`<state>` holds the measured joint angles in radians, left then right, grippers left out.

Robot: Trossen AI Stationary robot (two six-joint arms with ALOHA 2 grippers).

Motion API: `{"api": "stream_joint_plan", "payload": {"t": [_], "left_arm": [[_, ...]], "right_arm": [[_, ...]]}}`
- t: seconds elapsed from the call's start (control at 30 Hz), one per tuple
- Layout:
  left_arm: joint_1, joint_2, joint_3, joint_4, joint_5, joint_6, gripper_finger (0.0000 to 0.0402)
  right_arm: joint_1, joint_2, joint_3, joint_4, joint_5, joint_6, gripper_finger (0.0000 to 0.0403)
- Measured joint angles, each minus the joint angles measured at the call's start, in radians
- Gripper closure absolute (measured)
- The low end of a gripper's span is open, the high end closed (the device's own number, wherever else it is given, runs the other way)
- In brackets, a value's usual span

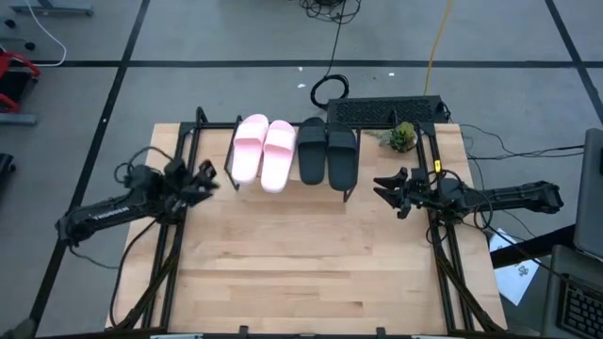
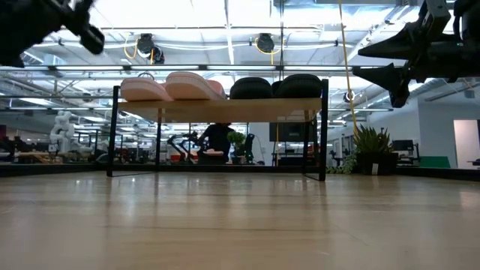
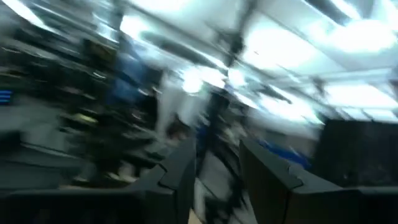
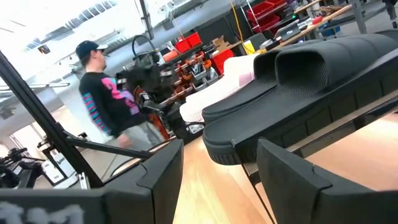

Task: Pick and place slides into the shelf
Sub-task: Return to Home Position

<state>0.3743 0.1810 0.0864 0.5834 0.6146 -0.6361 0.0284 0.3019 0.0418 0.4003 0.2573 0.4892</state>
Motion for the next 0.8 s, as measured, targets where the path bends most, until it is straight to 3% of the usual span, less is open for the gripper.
{"api": "stream_joint_plan", "payload": {"t": [0.1, 0.23, 0.3, 0.43, 0.6, 0.7, 0.8], "left_arm": [[-0.118, 0.0, 0.0, -0.148, -0.014, 0.092, 0.0273], [-0.315, 0.033, -0.003, -0.379, -0.361, 0.156, 0.0273], [-0.413, 0.058, -0.003, -0.349, -0.488, 0.197, 0.0273], [-0.595, 0.129, 0.0, -0.228, -0.642, 0.27, 0.0273], [-0.79, 0.243, -0.002, -0.242, -0.861, 0.262, 0.0273], [-0.868, 0.267, -0.002, -0.246, -0.956, 0.32, 0.0273], [-0.897, 0.25, -0.002, -0.287, -0.989, 0.372, 0.0273]], "right_arm": [[0.0, 0.0, 0.0, -0.001, 0.0, -0.008, 0.0209], [0.0, 0.0, 0.0, -0.001, 0.0, -0.03, 0.0209], [0.0, 0.0, 0.0, -0.001, 0.0, -0.041, 0.0209], [0.0, 0.0, 0.0, -0.001, 0.001, -0.073, 0.0209], [0.0, 0.0, 0.0, -0.001, 0.001, -0.082, 0.0209], [0.0, 0.0, 0.0, -0.002, 0.0, -0.082, 0.0209], [0.0, 0.0, 0.0, -0.005, -0.001, -0.084, 0.0209]]}}
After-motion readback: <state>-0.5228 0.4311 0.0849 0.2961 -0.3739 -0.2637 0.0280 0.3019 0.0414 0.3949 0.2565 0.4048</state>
